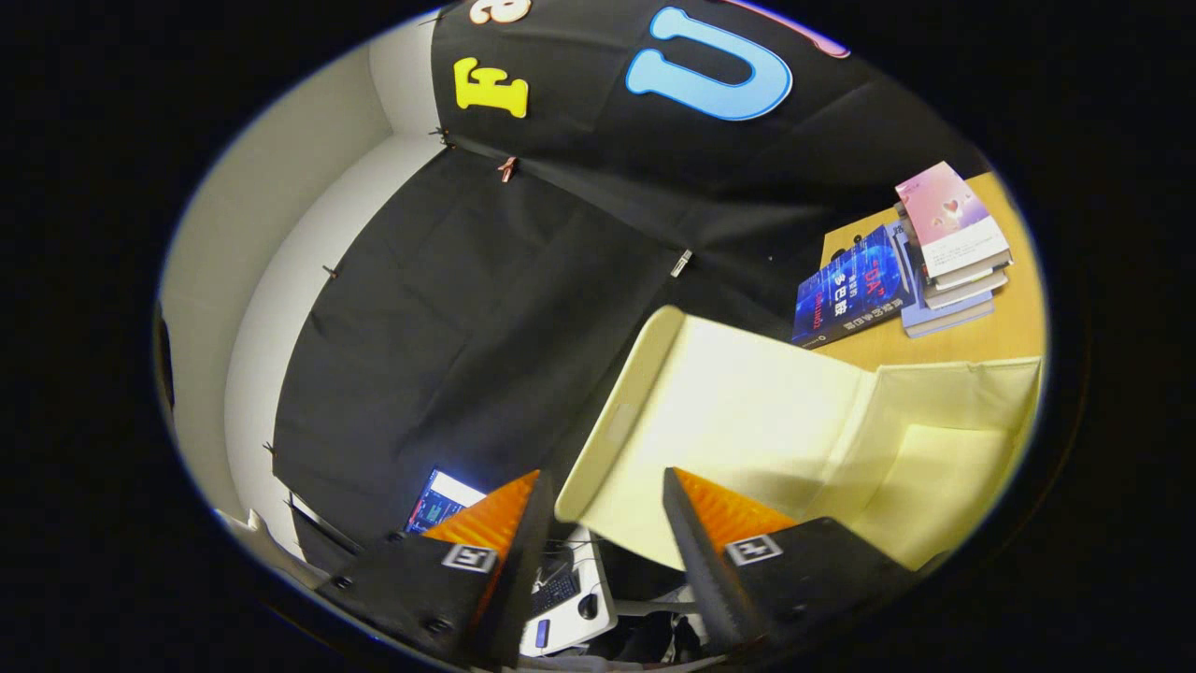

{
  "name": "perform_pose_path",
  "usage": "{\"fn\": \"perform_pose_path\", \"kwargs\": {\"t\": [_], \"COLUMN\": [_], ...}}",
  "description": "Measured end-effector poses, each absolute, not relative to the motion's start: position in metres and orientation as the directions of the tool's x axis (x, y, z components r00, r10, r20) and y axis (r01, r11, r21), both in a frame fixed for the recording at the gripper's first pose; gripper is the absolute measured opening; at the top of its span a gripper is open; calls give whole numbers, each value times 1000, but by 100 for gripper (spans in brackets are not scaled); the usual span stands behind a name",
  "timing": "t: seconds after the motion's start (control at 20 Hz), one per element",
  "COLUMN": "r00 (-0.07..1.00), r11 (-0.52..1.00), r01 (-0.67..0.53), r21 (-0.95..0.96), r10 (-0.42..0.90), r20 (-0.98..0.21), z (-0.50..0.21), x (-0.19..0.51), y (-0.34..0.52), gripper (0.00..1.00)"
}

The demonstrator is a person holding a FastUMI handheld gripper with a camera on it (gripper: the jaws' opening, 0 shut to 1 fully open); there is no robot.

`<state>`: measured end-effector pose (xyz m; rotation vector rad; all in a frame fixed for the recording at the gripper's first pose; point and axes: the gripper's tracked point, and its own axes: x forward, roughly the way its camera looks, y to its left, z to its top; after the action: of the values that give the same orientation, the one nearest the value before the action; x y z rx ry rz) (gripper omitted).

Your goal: Open the storage box then place both shoes into the box .Put the left shoe in first, then the right shoe, with the right side of both shoes facing outward in a uniform manner.

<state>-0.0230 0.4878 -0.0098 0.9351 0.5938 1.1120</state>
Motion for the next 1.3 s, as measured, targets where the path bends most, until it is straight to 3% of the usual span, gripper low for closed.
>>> {"fn": "perform_pose_path", "kwargs": {"t": [0.1, 0.3, 0.45, 0.6, 0.9, 1.15, 1.3], "r00": [420, 631, 760, 819, 743, 643, 578], "r11": [243, 536, 734, 862, 949, 956, 959], "r01": [-525, -534, -448, -321, -176, -181, -181], "r21": [816, 654, 511, 392, 261, 231, 220], "r10": [907, 767, 613, 460, 302, 293, 285], "r20": [0, -114, -214, -342, -597, -707, -765], "z": [-21, -51, -77, -121, -235, -307, -346], "x": [-18, 0, -3, -14, -59, -81, -82], "y": [465, 388, 321, 242, 158, 137, 131], "gripper": [96, 96, 97, 97, 91, 85, 75]}}
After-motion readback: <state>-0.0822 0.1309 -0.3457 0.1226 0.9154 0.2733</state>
